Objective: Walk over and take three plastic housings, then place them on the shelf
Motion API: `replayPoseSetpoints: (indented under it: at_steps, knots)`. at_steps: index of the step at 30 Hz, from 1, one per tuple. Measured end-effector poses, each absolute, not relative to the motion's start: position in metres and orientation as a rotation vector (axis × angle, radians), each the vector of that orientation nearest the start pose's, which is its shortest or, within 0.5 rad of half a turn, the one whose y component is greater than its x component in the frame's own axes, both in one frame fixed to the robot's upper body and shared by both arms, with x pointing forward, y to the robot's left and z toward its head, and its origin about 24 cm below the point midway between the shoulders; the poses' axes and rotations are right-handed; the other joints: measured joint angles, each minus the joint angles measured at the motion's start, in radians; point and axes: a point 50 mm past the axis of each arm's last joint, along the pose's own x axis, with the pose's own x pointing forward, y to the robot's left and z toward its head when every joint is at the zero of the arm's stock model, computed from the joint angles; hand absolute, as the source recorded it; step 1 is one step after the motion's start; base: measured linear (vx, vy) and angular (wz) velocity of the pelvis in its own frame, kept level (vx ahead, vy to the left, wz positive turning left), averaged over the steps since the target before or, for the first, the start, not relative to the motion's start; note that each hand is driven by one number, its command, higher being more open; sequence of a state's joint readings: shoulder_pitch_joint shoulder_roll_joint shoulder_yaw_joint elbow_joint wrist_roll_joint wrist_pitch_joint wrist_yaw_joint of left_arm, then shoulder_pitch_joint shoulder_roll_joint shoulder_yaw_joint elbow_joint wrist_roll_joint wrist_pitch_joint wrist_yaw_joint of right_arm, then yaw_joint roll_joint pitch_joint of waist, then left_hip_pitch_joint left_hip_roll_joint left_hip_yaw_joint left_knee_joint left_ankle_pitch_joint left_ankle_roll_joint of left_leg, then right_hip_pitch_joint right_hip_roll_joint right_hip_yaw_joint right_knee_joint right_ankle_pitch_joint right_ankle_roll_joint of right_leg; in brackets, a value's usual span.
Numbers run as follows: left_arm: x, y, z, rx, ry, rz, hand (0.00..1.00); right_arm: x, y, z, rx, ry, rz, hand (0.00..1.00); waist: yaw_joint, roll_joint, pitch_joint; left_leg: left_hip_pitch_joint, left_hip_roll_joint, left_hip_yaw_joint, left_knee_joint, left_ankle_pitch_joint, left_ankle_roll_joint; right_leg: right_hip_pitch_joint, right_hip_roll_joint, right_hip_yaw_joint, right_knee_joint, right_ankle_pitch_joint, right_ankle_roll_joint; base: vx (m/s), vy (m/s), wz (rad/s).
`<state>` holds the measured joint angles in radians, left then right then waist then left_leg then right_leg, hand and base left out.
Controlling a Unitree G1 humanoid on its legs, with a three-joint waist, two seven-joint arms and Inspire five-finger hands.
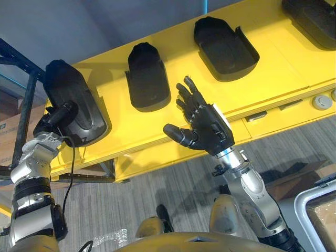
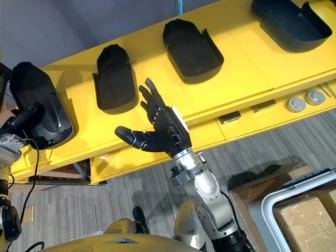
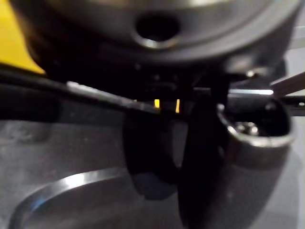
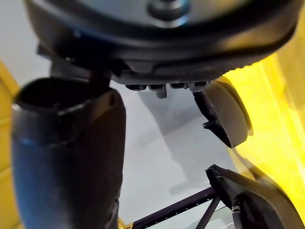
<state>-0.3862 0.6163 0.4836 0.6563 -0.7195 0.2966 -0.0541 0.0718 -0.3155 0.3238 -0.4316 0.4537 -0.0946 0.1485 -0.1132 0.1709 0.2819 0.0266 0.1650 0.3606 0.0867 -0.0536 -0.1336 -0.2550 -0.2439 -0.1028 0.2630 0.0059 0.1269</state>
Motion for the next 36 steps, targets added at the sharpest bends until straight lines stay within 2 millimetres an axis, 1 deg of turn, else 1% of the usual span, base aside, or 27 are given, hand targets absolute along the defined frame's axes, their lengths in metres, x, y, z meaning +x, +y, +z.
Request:
replayPoseSetpoints:
  at_steps: [3, 7, 12, 17, 22, 23, 25, 27, 28, 29, 30, 31, 32, 33, 35, 36]
  knots:
    - [0.281, 0.377, 0.080, -0.486, 0.122, 0.505, 1.00, 0.212, -0.109, 0.120, 0.209, -0.329, 0.564, 1.00, -0.002, -0.001, 0.009, -0.002, 0.000, 0.009, 0.000, 0.002, 0.001, -0.015, 0.001, 0.008, 0.018, -0.008, -0.001, 0.00, -0.022, -0.05]
    - [0.283, 0.376, 0.081, -0.489, 0.111, 0.536, 1.00, 0.211, -0.108, 0.125, 0.212, -0.349, 0.573, 1.00, -0.004, -0.010, 0.024, -0.002, 0.002, 0.017, 0.010, 0.002, 0.001, -0.015, 0.001, 0.012, 0.021, -0.010, 0.000, 0.00, -0.006, -0.02]
    - [0.281, 0.379, 0.082, -0.473, 0.103, 0.583, 1.00, 0.210, -0.108, 0.126, 0.213, -0.354, 0.579, 1.00, -0.006, -0.018, 0.029, -0.001, 0.002, 0.020, 0.014, 0.000, -0.002, -0.015, 0.001, 0.014, 0.026, -0.011, 0.000, 0.00, 0.000, 0.00]
    - [0.277, 0.387, 0.084, -0.359, 0.117, 0.671, 1.00, 0.209, -0.106, 0.125, 0.216, -0.351, 0.588, 1.00, -0.018, -0.024, 0.032, 0.000, 0.004, 0.020, 0.015, 0.000, -0.002, -0.014, 0.001, 0.013, 0.029, -0.009, 0.000, 0.00, 0.000, 0.00]
    - [0.281, 0.389, 0.092, -0.178, 0.148, 0.712, 1.00, 0.209, -0.106, 0.124, 0.219, -0.347, 0.587, 1.00, -0.028, -0.028, 0.030, 0.020, 0.012, 0.018, 0.012, -0.003, -0.005, 0.018, 0.007, 0.003, 0.012, -0.006, 0.003, 0.00, -0.002, -0.01]
    - [0.279, 0.392, 0.095, -0.111, 0.158, 0.722, 1.00, 0.208, -0.106, 0.122, 0.225, -0.338, 0.581, 1.00, -0.030, -0.036, 0.027, 0.036, 0.019, 0.018, 0.008, -0.005, -0.009, 0.039, 0.017, -0.001, -0.003, -0.003, 0.002, 0.02, -0.008, -0.03]
    - [0.279, 0.395, 0.101, -0.040, 0.158, 0.730, 1.00, 0.206, -0.107, 0.120, 0.231, -0.332, 0.577, 1.00, -0.030, -0.045, 0.022, 0.042, 0.024, 0.018, 0.003, -0.004, -0.009, 0.048, 0.022, -0.004, -0.012, 0.001, 0.000, 0.00, 0.000, 0.00]
    - [0.278, 0.400, 0.121, 0.104, 0.134, 0.735, 1.00, 0.203, -0.108, 0.115, 0.239, -0.313, 0.569, 1.00, -0.028, -0.062, 0.013, 0.053, 0.026, 0.017, -0.008, -0.002, -0.014, 0.066, 0.028, -0.008, -0.032, 0.009, 0.000, 0.00, 0.000, 0.00]
    - [0.279, 0.401, 0.126, 0.133, 0.122, 0.731, 1.00, 0.202, -0.108, 0.114, 0.242, -0.309, 0.568, 1.00, -0.028, -0.066, 0.010, 0.054, 0.026, 0.016, -0.009, -0.002, -0.014, 0.072, 0.028, -0.012, -0.040, 0.012, 0.001, 0.04, 0.013, 0.08]
    - [0.280, 0.400, 0.141, 0.209, 0.086, 0.723, 1.00, 0.201, -0.109, 0.111, 0.251, -0.302, 0.560, 1.00, -0.027, -0.075, 0.001, 0.061, 0.027, 0.011, -0.013, -0.001, -0.014, 0.088, 0.028, -0.021, -0.058, 0.018, 0.003, 0.04, 0.016, 0.09]
    - [0.281, 0.400, 0.147, 0.227, 0.068, 0.720, 1.00, 0.200, -0.109, 0.110, 0.255, -0.297, 0.557, 1.00, -0.026, -0.077, -0.002, 0.068, 0.027, 0.009, -0.017, -0.001, -0.014, 0.097, 0.028, -0.024, -0.063, 0.019, 0.002, 0.06, 0.024, 0.16]
    - [0.283, 0.396, 0.154, 0.274, 0.048, 0.709, 1.00, 0.200, -0.109, 0.107, 0.257, -0.282, 0.550, 1.00, -0.025, -0.078, -0.021, 0.072, 0.027, 0.000, -0.022, -0.001, -0.015, 0.113, 0.028, -0.035, -0.077, 0.021, 0.003, 0.04, 0.015, 0.14]
    - [0.285, 0.394, 0.156, 0.288, 0.041, 0.699, 1.00, 0.199, -0.110, 0.105, 0.258, -0.276, 0.549, 1.00, -0.023, -0.078, -0.034, 0.073, 0.028, -0.003, -0.023, -0.001, -0.015, 0.119, 0.028, -0.040, -0.081, 0.021, 0.003, 0.05, 0.018, 0.20]
    - [0.288, 0.389, 0.159, 0.319, 0.030, 0.676, 1.00, 0.199, -0.109, 0.103, 0.262, -0.266, 0.548, 1.00, -0.018, -0.078, -0.058, 0.077, 0.029, -0.007, -0.024, -0.001, -0.015, 0.135, 0.028, -0.050, -0.094, 0.022, 0.003, 0.06, 0.013, 0.18]
    - [0.296, 0.376, 0.166, 0.360, -0.009, 0.625, 1.00, 0.198, -0.109, 0.103, 0.268, -0.275, 0.544, 1.00, -0.011, -0.078, -0.069, 0.097, 0.032, -0.014, -0.026, -0.001, -0.015, 0.174, 0.028, -0.067, -0.110, 0.021, 0.003, 0.05, 0.011, 0.20]
    - [0.300, 0.366, 0.174, 0.385, -0.054, 0.589, 1.00, 0.198, -0.108, 0.105, 0.274, -0.294, 0.540, 1.00, -0.002, -0.079, -0.076, 0.102, 0.034, -0.022, -0.027, -0.001, -0.015, 0.190, 0.028, -0.079, -0.117, 0.021, 0.003, 0.00, -0.007, 0.28]
